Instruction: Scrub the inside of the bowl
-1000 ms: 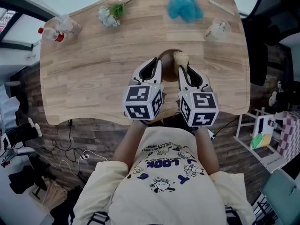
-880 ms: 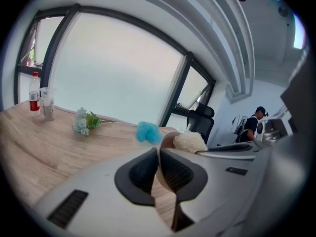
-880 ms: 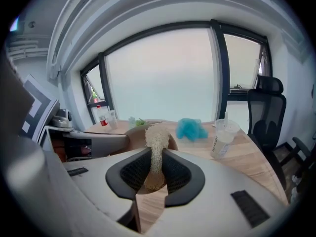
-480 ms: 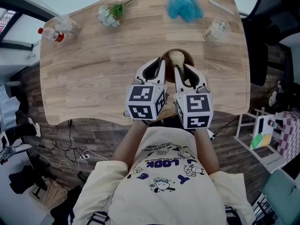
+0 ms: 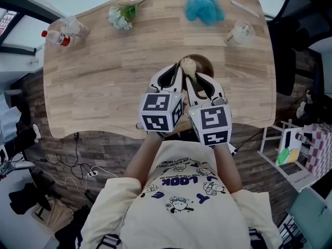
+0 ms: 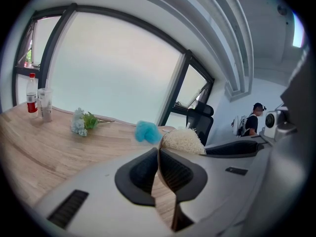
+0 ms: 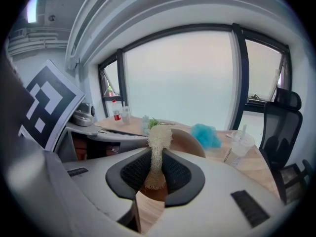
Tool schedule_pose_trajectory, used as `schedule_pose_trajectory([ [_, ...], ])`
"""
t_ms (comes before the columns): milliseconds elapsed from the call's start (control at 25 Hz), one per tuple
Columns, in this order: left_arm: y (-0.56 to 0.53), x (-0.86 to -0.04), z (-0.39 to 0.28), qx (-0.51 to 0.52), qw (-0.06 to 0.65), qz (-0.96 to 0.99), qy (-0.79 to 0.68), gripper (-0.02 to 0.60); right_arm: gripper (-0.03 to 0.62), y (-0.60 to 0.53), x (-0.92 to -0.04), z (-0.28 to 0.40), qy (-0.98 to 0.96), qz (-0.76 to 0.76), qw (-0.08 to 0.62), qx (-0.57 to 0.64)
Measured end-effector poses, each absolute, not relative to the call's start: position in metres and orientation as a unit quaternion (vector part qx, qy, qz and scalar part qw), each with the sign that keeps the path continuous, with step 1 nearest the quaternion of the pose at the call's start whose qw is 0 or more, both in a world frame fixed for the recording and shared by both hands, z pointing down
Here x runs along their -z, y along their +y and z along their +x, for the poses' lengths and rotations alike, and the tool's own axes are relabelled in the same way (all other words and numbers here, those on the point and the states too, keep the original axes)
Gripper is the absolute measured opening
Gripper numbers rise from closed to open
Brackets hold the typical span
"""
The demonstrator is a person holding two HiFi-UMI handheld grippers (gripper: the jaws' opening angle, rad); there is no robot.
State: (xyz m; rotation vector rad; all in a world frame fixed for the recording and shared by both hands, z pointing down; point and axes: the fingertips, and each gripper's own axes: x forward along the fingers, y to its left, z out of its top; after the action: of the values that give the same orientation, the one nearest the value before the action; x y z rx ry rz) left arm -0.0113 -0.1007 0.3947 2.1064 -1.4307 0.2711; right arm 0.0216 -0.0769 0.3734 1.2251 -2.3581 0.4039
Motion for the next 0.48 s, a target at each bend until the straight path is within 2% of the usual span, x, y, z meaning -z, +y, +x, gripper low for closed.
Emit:
schedule_pose_trajectory([
  [280,-0.098,-0.393,-0.011,-0.101,0.284,0.791,-0.532,0.043,0.069,-0.09,-0.378,0.045,-0.823,0.484,0.291,-0.057],
  [480,-0.101,-0.388,-0.01,-0.094,0.275,0.795,-0.533,0.044,0.069,-0.093,-0.383,0.056,-0.811,0.504,0.282,-0.09],
])
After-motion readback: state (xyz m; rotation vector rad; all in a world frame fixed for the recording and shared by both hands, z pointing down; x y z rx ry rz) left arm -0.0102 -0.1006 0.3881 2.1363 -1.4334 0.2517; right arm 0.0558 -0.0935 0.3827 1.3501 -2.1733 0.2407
